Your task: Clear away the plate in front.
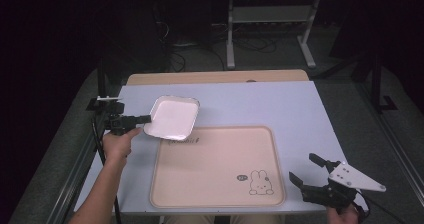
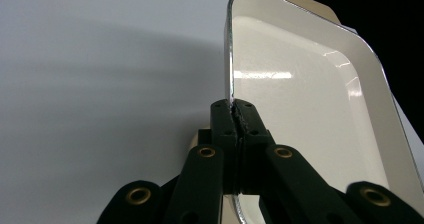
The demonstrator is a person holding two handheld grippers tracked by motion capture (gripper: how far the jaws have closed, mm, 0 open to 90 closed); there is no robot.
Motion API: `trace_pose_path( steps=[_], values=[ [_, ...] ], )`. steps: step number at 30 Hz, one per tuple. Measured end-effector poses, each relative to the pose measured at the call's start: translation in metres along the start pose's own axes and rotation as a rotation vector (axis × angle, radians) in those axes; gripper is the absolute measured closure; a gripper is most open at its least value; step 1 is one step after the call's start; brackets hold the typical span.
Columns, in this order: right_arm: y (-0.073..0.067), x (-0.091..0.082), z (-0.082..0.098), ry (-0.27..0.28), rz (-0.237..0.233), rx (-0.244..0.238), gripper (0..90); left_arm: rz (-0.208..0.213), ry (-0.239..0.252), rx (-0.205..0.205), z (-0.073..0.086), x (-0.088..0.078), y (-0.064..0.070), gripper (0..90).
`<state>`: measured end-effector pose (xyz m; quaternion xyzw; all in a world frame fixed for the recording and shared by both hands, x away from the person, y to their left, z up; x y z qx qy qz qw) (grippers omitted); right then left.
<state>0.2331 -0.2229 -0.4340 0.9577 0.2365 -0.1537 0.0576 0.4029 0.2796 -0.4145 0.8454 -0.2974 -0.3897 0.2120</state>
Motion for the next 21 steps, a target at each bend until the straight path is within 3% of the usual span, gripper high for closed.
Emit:
trace_pose_path(
  steps=[9,21],
  values=[
    [-0.001,0.000,0.000,0.001,-0.001,-0.005,12.8,0.005,-0.016,-0.010,0.011,0.006,-0.002,88.9],
    [-0.002,-0.001,-0.001,0.002,-0.005,-0.010,12.8,0.009,-0.028,0.006,0.023,0.012,0.003,88.9]
  ],
)
Point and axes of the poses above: each handheld gripper's, and its own axes: x roughly forward along the jaws, z roughly out of its underside, y roughly to its right, the point moved 6 cm from there along x, roughly forward along the jaws, and after that the axes turned 9 degrees about z, right-handed, at the moved point
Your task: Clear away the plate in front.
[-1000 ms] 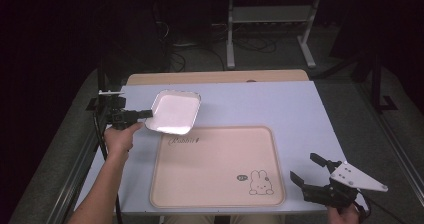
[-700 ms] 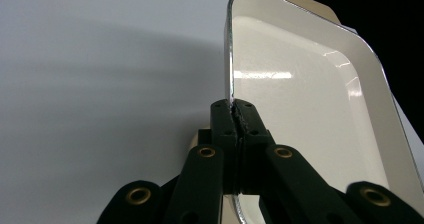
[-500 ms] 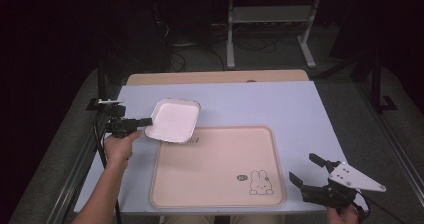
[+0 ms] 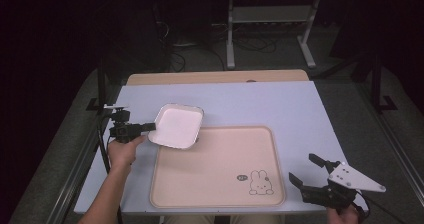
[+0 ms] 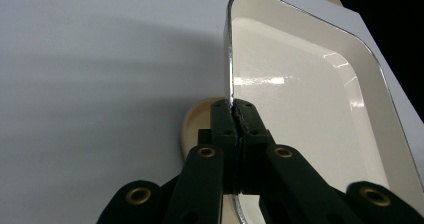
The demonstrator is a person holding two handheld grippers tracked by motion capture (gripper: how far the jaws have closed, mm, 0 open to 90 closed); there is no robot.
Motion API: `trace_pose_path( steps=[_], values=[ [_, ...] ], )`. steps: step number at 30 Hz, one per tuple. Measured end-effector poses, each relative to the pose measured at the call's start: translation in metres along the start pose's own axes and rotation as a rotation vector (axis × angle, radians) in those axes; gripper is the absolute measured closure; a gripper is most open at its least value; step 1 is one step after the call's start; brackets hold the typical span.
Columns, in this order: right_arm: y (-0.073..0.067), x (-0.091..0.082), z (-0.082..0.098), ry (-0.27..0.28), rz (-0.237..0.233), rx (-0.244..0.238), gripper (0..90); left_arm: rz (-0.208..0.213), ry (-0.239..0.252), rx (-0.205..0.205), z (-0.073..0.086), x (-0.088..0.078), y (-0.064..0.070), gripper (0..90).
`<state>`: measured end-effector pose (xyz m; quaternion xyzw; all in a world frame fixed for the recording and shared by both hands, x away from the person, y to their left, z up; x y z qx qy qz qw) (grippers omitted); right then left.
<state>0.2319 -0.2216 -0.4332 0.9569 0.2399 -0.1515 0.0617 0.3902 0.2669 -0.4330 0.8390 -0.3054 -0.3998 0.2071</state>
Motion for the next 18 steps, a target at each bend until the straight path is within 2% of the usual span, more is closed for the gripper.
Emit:
trace_pose_path(
  steps=[11,18],
  values=[
    [-0.001,0.000,0.000,-0.006,-0.001,-0.009,12.8,0.012,-0.019,0.010,0.015,0.009,0.011,88.8],
    [-0.001,0.001,0.000,-0.008,0.000,-0.013,12.8,0.025,-0.039,0.008,0.027,0.022,0.017,88.9]
  ],
)
Point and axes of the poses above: each handheld gripper's, and its own axes: x roughly forward along the jaws, z roughly out of its underside, y roughly to its right, the point moved 6 cm from there along x, roughly forward along the jaws, and after that the axes turned 9 degrees about z, right-handed, at the moved point
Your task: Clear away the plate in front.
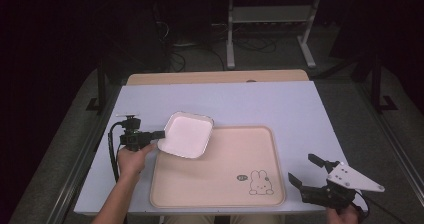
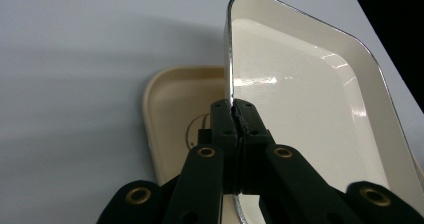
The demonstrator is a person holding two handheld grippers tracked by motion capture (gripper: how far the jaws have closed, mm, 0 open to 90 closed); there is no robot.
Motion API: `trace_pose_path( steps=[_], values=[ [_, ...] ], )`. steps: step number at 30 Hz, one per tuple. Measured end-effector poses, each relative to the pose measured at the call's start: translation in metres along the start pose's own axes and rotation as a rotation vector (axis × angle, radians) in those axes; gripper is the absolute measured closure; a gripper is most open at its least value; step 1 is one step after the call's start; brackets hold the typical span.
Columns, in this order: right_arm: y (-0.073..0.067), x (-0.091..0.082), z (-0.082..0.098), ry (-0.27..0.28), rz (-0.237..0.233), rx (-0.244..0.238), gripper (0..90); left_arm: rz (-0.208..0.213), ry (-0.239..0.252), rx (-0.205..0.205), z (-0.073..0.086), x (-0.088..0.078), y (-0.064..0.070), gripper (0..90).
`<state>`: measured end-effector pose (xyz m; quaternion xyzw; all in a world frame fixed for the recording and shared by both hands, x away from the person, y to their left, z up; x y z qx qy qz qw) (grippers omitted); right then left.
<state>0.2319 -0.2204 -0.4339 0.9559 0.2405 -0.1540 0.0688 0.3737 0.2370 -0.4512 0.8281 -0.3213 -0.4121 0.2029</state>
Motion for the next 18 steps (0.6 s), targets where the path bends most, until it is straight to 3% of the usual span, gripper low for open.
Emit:
trace_pose_path(
  steps=[18],
  values=[
    [0.000,0.000,0.000,0.000,-0.001,-0.002,12.8,0.045,-0.051,0.018,0.022,0.029,0.025,88.8]
  ],
)
Point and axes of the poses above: each handheld gripper's, and its own axes: x roughly forward along the jaws, z roughly out of its underside, y roughly to its right, the point moved 6 cm from there along x, roughly forward along the jaws, and after that the axes turned 9 degrees about z, right-handed, at the moved point
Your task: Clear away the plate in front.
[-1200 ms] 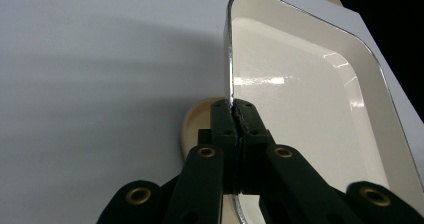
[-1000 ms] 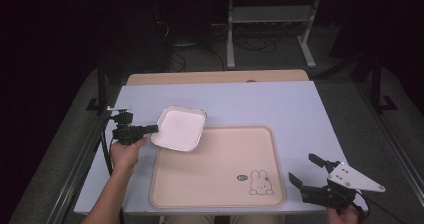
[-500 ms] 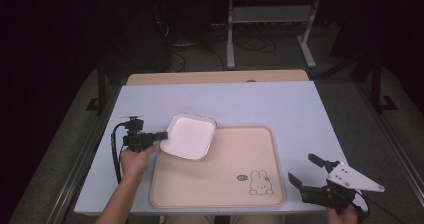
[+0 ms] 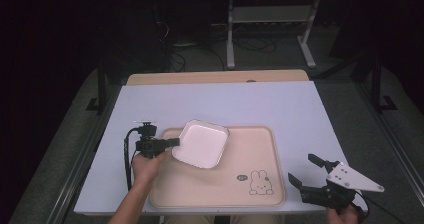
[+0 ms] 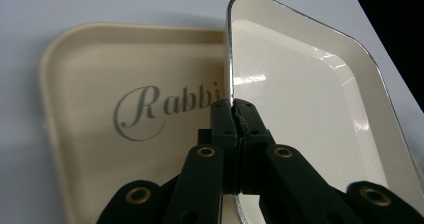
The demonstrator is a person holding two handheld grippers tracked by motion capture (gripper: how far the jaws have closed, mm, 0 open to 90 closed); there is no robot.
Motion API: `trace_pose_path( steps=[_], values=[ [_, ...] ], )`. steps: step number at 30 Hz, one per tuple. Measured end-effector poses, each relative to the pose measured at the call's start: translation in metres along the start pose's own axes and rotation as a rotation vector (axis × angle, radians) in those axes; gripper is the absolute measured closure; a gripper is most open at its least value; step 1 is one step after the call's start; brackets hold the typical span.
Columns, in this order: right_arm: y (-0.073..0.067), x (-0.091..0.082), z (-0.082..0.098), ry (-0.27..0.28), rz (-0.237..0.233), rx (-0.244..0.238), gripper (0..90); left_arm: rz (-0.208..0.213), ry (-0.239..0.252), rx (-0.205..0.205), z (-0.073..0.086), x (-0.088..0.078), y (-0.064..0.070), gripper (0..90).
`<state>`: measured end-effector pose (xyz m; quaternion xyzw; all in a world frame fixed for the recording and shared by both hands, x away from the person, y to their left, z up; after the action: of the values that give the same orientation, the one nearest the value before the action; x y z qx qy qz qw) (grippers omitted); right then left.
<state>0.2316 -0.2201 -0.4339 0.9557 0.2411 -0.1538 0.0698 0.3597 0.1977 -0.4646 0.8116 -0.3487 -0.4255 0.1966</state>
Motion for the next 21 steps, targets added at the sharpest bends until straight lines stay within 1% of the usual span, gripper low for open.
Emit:
trace_pose_path(
  steps=[4,6,8,10,14,15,17,18,21],
  values=[
    [0.001,0.000,0.000,0.002,0.000,0.000,12.8,-0.010,-0.002,0.006,0.002,0.004,0.005,88.7],
    [0.001,0.000,0.000,0.002,0.000,0.001,12.8,-0.036,0.007,0.018,0.005,0.005,0.007,88.8],
    [0.000,0.000,0.000,0.001,0.000,0.000,12.8,-0.058,0.009,0.009,0.012,0.008,0.008,88.7],
    [0.000,0.000,0.000,0.001,0.000,0.001,12.9,-0.064,0.006,0.013,0.014,0.009,0.008,88.7],
    [0.000,0.000,0.000,0.001,-0.002,-0.002,12.9,-0.075,-0.008,0.002,0.021,0.012,0.007,88.7],
    [0.000,0.000,0.000,0.001,-0.002,-0.002,12.9,-0.080,-0.011,0.005,0.022,0.012,0.007,88.7],
    [0.000,0.000,0.000,0.002,-0.002,0.000,12.8,-0.076,-0.017,-0.002,0.025,0.014,0.006,88.7],
    [0.000,0.000,0.000,0.002,-0.002,0.000,12.8,-0.072,-0.018,-0.013,0.026,0.015,0.007,88.7],
    [0.000,0.000,0.000,0.004,-0.003,0.000,12.9,-0.093,-0.022,0.005,0.028,0.017,0.009,88.7]
  ],
)
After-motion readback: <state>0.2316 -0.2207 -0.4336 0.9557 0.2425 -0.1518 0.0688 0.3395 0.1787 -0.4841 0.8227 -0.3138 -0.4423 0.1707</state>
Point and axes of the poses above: each handheld gripper's, and its own axes: x roughly forward along the jaws, z roughly out of its underside, y roughly to its right, the point moved 6 cm from there along x, roughly forward along the jaws, and after that the axes turned 9 degrees about z, right-handed, at the moved point
